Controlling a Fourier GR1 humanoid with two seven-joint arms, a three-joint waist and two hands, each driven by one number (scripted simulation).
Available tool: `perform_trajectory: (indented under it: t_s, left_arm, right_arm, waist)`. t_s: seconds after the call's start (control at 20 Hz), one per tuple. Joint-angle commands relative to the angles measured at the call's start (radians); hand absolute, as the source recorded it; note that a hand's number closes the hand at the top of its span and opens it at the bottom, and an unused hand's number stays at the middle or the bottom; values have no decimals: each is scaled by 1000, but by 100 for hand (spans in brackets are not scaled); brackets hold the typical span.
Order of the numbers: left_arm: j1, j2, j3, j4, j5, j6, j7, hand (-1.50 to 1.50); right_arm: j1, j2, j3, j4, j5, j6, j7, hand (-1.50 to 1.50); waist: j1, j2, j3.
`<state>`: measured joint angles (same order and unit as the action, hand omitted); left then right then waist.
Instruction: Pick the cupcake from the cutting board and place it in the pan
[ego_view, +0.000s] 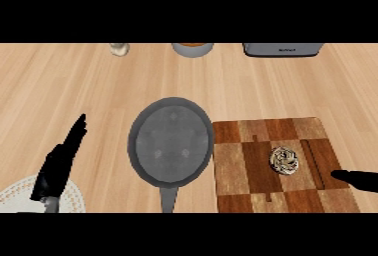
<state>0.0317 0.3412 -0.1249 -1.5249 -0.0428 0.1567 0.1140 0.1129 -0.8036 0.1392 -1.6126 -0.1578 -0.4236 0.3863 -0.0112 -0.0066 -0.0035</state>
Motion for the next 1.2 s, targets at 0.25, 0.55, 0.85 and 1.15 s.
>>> perform_trajectory:
  t_s: [0.25, 0.55, 0.85, 1.15]
  left_arm:
    - [-2, -24, -16, -16, -33, 3, 1, 0]
    - [119, -22, -11, -115, -39, -14, -19, 0]
    - [-15, -4, 51, -13, -15, -71, 6, 0]
    - [85, -28, 13, -138, -37, -51, 44, 0]
  right_arm:
    - [-182, -164, 35, -154, -96, 304, 314, -150]
    - [-251, -107, 86, -103, -45, 408, 410, -150]
    - [-445, 10, 156, -77, -44, 483, 641, -150]
    - [-576, 19, 225, -20, -77, 620, 807, -150]
  waist:
    - [26, 10, 2]
    - [25, 7, 3]
    - [19, 8, 3]
    - [31, 6, 3]
